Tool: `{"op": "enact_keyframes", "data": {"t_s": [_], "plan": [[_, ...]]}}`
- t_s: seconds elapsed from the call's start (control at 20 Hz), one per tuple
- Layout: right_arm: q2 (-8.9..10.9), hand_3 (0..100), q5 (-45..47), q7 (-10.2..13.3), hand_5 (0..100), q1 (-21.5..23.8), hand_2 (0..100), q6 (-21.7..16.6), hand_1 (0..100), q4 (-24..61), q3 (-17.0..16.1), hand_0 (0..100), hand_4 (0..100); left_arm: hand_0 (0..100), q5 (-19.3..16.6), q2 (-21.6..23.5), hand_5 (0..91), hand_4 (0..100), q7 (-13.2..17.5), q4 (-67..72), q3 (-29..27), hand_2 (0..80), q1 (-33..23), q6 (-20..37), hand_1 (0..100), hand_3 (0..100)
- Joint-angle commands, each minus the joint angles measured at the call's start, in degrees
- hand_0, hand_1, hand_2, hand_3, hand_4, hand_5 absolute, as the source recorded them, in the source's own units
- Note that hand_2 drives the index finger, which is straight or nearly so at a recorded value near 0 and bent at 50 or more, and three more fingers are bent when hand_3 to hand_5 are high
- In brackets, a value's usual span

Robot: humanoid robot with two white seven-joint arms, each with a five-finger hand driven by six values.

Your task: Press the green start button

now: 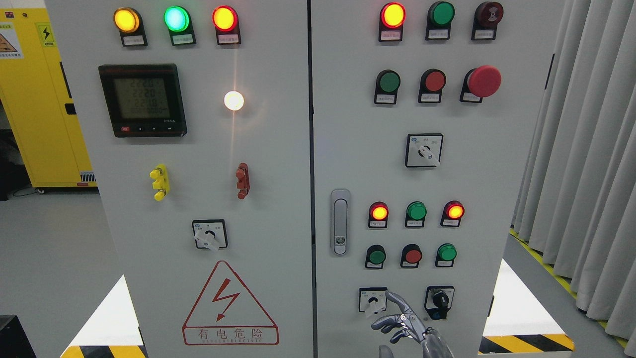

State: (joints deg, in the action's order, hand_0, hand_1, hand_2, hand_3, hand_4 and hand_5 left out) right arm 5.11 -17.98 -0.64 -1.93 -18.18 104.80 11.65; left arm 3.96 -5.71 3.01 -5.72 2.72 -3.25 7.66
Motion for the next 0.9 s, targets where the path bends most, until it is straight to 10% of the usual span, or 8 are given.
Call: {"op": "enact_keyframes", "data": {"t_s": [0.0, 0.85], "plan": [[-0.01, 8, 2.8, 0.5, 12, 1.1, 0, -0.2, 78, 2.9, 0.7, 75, 14, 12, 0.0, 0.0, 0.0, 0, 0.0, 0.0, 0.0, 0.0, 0.0, 0.0, 56, 0], [-0.10, 8, 2.7, 0.1, 9, 1.5, 0, -1.4, 78, 3.5, 0.9, 73, 12, 12, 0.0, 0.0, 0.0, 0, 0.0, 0.0, 0.0, 0.0, 0.0, 0.0, 56, 0]]}}
